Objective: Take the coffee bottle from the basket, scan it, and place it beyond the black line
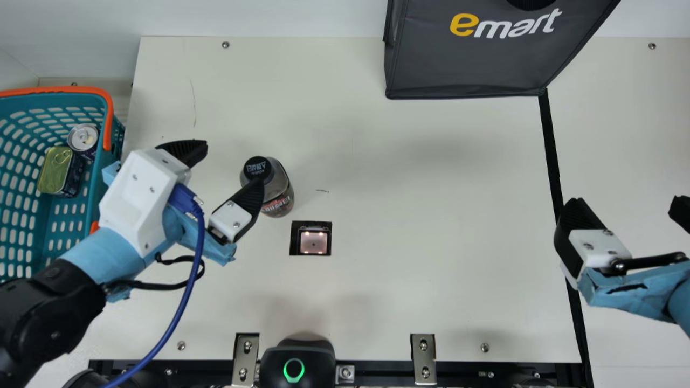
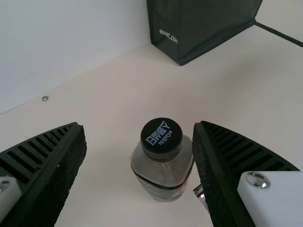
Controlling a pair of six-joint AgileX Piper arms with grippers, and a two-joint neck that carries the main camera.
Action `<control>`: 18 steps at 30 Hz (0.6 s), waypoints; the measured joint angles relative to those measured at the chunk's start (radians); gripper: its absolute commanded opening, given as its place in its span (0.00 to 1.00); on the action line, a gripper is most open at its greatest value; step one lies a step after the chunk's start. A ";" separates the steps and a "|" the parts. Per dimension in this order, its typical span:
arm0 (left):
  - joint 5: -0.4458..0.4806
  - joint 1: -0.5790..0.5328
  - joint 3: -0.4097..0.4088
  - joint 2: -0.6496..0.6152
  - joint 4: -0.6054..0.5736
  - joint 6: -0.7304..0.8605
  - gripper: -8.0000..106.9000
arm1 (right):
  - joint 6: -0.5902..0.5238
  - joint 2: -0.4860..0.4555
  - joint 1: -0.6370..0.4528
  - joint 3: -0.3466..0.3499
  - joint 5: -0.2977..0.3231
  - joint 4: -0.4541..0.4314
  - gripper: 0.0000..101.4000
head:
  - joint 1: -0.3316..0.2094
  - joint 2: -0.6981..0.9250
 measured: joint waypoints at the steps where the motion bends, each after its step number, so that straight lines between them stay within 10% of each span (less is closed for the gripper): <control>1: -0.004 -0.001 0.005 -0.002 0.012 -0.014 0.85 | 0.000 0.000 0.000 0.000 0.000 0.000 0.90 | 0.000 0.002; 18: -0.124 -0.008 0.074 -0.015 0.220 -0.256 0.85 | 0.000 0.000 0.000 0.000 0.000 0.000 0.90 | 0.000 0.000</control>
